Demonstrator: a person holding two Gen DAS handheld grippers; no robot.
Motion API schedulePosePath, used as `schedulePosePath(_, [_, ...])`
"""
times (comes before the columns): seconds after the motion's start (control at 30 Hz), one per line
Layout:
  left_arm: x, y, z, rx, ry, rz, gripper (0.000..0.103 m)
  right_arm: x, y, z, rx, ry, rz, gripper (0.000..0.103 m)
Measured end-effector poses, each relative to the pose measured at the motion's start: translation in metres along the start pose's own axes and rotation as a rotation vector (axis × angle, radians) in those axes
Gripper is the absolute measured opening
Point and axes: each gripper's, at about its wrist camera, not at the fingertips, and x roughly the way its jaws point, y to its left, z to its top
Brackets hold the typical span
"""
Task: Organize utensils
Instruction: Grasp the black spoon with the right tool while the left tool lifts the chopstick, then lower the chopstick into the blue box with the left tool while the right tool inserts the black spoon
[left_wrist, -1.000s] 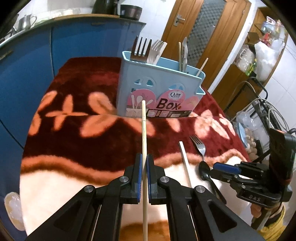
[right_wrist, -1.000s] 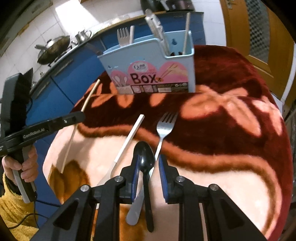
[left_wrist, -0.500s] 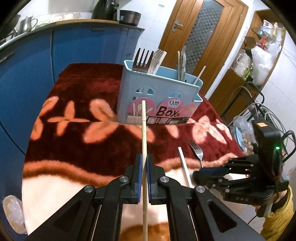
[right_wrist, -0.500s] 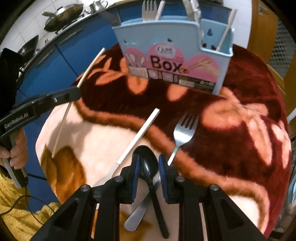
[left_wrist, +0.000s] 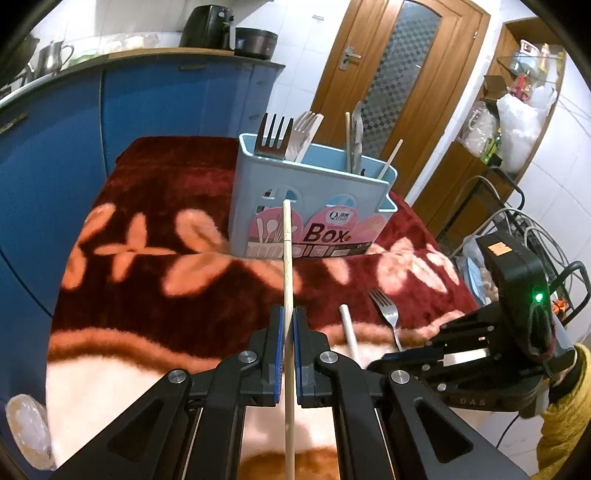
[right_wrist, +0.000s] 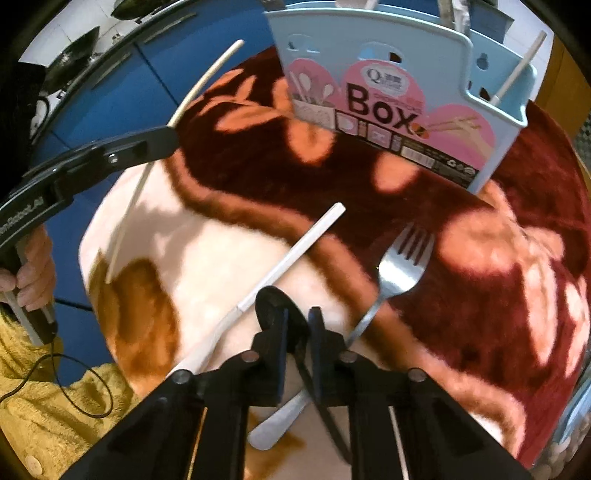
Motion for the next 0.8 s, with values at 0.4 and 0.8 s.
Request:
schedulePosePath(0.4, [-0.013,-0.014,0.028,-0.007,-0.174,-0.035,0.005,-0.051,-0.003,-0.022,0.123,-0.415,-0.031,0.004])
schedulePosePath(0.8, [-0.023,-0.033,0.101,0.004,-0.504,-0.022,0.004,-0.082,-0.034,-0.016,0.242,-0.689,-0.025,0.004])
